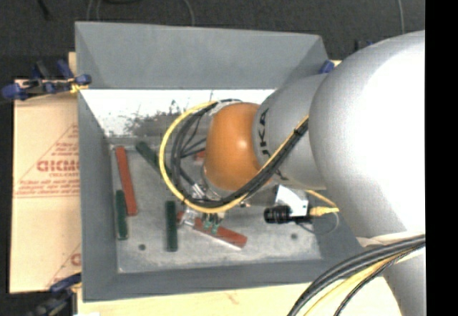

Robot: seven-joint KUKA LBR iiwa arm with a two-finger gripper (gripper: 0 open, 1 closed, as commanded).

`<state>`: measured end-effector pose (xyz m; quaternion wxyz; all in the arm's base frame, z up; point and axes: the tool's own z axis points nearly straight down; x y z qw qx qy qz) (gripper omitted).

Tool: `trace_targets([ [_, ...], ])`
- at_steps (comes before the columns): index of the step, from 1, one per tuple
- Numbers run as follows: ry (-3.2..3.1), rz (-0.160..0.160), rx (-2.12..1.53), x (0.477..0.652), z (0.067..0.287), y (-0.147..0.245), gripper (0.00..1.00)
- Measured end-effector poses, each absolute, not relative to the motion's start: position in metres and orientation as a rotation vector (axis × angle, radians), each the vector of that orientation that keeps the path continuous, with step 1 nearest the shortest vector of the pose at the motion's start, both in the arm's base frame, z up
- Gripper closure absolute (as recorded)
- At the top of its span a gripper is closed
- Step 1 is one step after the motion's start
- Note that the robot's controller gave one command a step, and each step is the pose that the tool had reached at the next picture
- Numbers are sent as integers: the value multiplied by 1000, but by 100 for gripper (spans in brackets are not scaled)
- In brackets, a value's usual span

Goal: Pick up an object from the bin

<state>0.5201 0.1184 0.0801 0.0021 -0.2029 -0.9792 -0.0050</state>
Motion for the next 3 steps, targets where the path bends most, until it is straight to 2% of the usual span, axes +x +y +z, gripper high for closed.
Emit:
trace_targets([
  [1, -3071, 1, -640, 531, 118, 105, 100],
  [2, -3080, -7, -669, 538, 137, 102, 100],
  [3, -3155, -1, 11, 554, 315, 86, 100],
])
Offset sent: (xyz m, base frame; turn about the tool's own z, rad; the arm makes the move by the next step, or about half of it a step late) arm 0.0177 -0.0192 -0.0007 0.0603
